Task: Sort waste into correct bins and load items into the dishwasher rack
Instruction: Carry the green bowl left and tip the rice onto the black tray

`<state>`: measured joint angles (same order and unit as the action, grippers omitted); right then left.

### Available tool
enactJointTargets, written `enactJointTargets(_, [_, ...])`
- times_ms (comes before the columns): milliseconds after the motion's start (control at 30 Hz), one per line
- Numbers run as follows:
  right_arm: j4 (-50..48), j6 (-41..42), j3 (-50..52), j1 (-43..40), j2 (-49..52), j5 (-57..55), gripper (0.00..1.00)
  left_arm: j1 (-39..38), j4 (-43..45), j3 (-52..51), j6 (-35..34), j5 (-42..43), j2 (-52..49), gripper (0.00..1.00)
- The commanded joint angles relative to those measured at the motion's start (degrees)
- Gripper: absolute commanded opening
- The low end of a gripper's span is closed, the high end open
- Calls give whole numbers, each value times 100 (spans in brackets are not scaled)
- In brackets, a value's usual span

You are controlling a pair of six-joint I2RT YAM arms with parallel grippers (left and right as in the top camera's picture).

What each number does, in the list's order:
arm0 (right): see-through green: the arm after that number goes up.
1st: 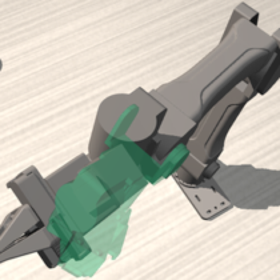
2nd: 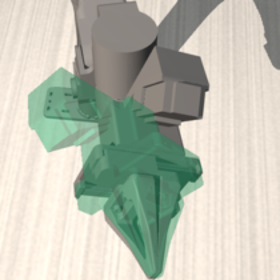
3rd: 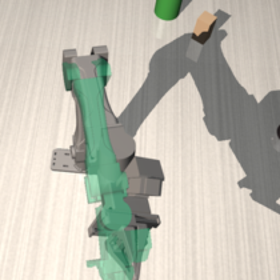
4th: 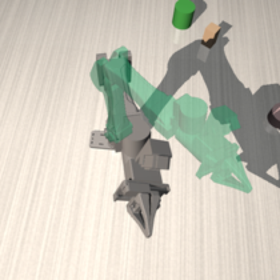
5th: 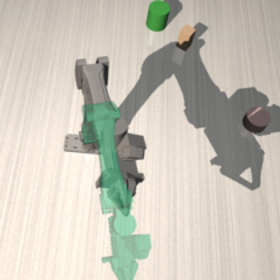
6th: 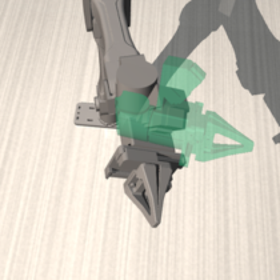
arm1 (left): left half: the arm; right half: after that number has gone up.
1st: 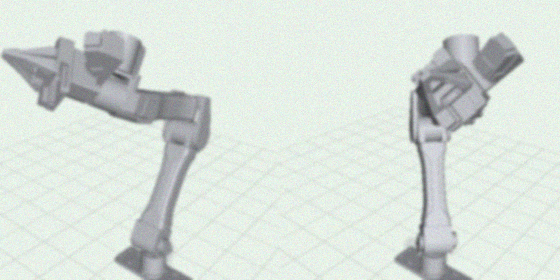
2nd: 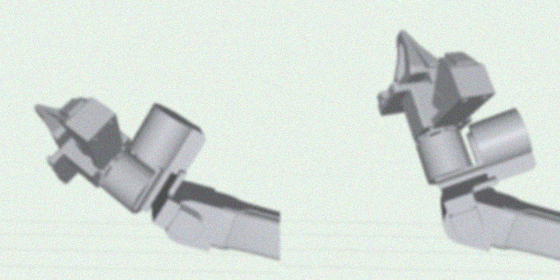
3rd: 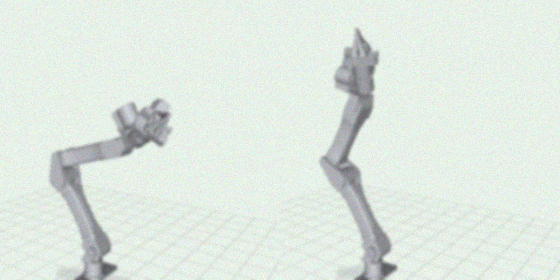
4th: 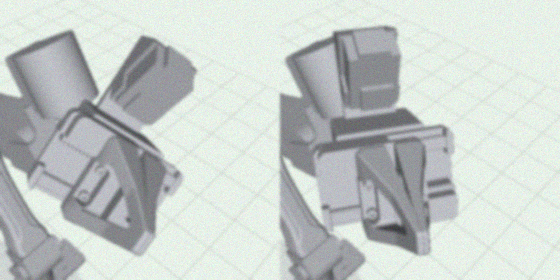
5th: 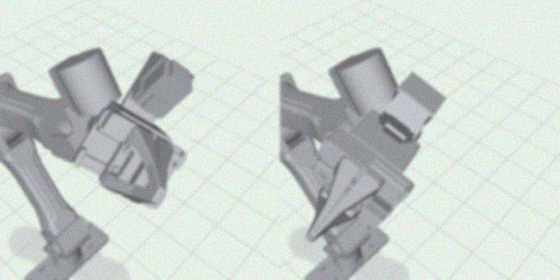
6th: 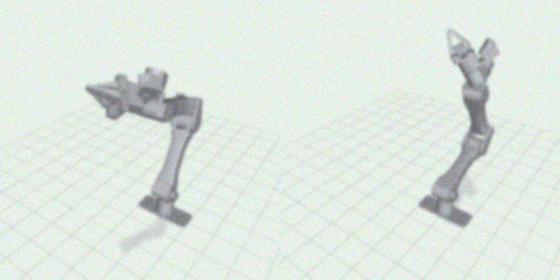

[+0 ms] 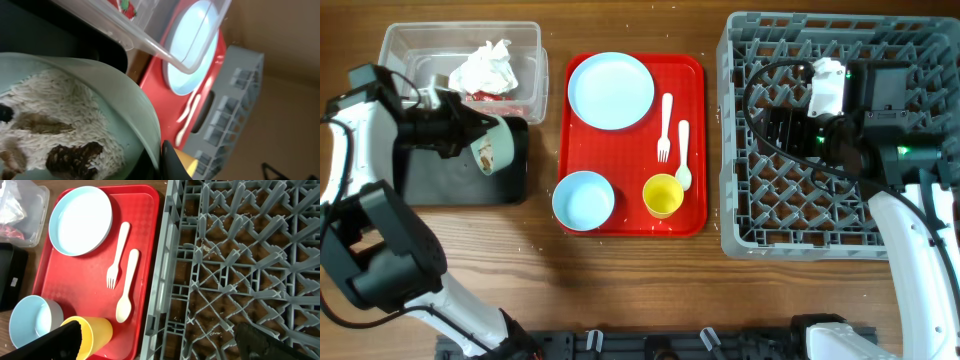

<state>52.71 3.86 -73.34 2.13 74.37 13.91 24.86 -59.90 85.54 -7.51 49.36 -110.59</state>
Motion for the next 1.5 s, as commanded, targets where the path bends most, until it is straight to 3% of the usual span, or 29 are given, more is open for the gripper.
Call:
enactJointTargets(0, [-15,68,-109,-22,33,-55,100,286,-13,-15,131,579,-2,4])
enactJointTargets(200, [-61,76,-105,-22,33,-55,100,354,-155,-15,129,1585,-7,4])
enactJointTargets(333, [-57,74,-105,-22,33,-55,100,374,-162,-15,57,1659,-7,4])
enactJointTargets(800, [-57,76,-105,-22,33,-55,100,966,-181,-15,-98,3101,-7,4])
enactJointTargets(1467, [-35,74,-105,-22,33,-55,100,981,-157,-15,-516,3136,-7,4])
